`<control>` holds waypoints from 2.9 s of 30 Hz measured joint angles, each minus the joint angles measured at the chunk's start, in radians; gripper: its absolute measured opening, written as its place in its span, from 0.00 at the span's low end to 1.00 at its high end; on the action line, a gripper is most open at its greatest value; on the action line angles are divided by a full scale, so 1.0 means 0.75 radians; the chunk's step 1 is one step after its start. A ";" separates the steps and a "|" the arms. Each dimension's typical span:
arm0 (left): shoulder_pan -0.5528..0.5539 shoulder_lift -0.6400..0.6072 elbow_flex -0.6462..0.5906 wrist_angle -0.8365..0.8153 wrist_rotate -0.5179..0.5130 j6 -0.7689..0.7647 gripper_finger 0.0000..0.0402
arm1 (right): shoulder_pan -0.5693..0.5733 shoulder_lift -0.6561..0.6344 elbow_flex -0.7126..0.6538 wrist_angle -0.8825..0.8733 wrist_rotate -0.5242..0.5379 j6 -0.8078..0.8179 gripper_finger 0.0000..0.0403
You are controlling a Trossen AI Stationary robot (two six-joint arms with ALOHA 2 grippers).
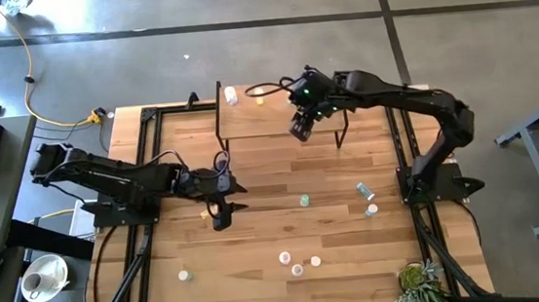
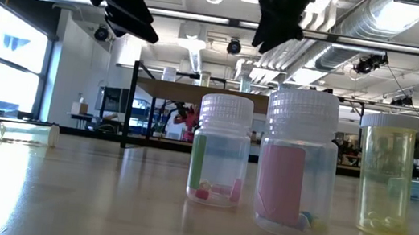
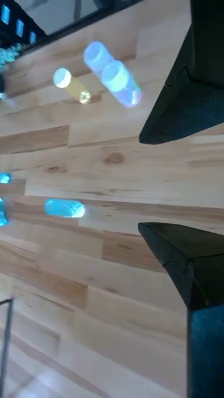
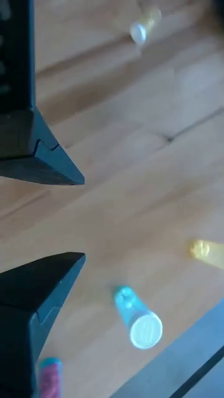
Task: Pick and place medicine bottles onto shelf by color
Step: Put the top white pill bottle on the shelf aligned with the other white pill bottle
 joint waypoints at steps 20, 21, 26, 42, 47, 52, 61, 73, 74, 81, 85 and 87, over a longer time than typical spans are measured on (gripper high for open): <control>-0.247 -0.098 -0.001 -0.364 -0.220 -0.248 0.52 | 0.403 -0.079 0.000 -0.314 0.139 0.070 0.44; -0.255 -0.098 -0.001 -0.381 -0.222 -0.270 0.51 | 0.415 -0.079 0.000 -0.334 0.149 0.080 0.44; -0.301 -0.098 -0.001 -0.467 -0.224 -0.402 0.51 | 0.469 -0.079 0.000 -0.408 0.245 0.126 0.44; -0.549 -0.097 -0.001 -0.620 -0.220 -0.766 0.51 | 0.561 -0.079 0.000 -0.583 0.385 0.227 0.44; -0.648 -0.097 -0.001 -0.650 -0.220 -0.888 0.51 | 0.607 -0.079 0.000 -0.603 0.397 0.257 0.44; -0.742 -0.097 -0.001 -0.650 -0.247 -0.983 0.51 | 0.653 -0.079 0.000 -0.619 0.455 0.302 0.44; -0.839 -0.097 -0.001 -0.649 -0.410 -1.001 0.51 | 0.763 -0.079 0.000 -0.727 0.564 0.477 0.44; -0.838 -0.096 -0.001 -0.478 -0.616 -0.789 0.52 | 0.954 -0.079 0.000 -0.819 0.735 0.723 0.44; -0.838 -0.096 -0.001 -0.446 -0.631 -0.750 0.52 | 0.966 -0.079 0.000 -0.819 0.748 0.735 0.44; -0.837 -0.096 -0.001 -0.212 -0.753 -0.450 0.52 | 1.017 -0.088 -0.057 -0.814 0.821 0.784 0.44; -0.834 -0.077 -0.001 -0.108 -0.760 -0.336 0.52 | 1.031 -0.152 -0.265 -0.781 0.827 0.880 0.44; -0.827 -0.063 -0.001 -0.065 -0.760 -0.296 0.52 | 1.044 -0.194 -0.379 -0.682 0.827 0.903 0.44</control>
